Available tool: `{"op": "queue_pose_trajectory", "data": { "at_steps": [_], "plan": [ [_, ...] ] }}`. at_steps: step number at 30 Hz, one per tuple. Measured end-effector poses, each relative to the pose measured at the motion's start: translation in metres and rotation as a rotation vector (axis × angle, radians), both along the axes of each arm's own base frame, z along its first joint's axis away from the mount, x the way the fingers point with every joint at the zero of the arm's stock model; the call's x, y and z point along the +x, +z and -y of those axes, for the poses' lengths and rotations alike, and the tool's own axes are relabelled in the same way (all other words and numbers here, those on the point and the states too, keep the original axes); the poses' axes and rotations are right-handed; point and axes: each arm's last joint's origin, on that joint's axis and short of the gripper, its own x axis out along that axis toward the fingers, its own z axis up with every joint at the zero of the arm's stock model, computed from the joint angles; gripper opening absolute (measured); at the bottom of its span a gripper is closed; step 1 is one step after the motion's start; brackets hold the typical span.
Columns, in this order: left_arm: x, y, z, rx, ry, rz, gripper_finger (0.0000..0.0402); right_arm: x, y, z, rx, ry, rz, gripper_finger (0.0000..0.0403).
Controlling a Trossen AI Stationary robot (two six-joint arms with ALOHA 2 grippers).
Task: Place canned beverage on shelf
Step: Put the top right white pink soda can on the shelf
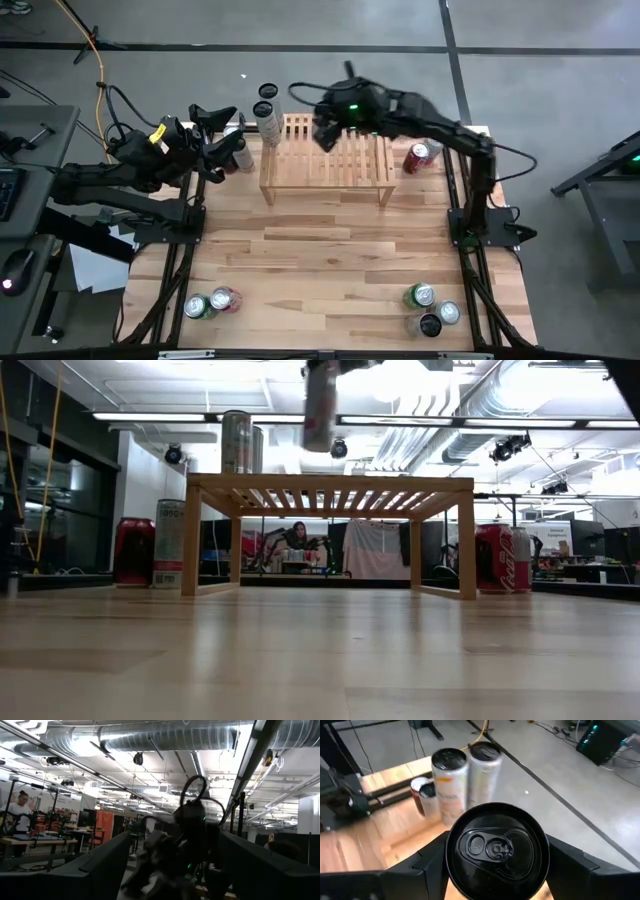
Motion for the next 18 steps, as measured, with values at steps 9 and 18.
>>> {"op": "queue_pose_trajectory", "data": {
  "at_steps": [9,18],
  "plan": [
    [0.000,0.000,-0.001,-0.008,0.016,0.001,0.0296,-0.110,-0.007,-0.026,0.011,-0.213,-0.040,0.0243],
    [-0.001,0.000,-0.001,-0.022,0.034,0.003,0.0296,-0.171,-0.047,-0.046,0.167,-0.262,0.296,0.0243]
  ]
}}
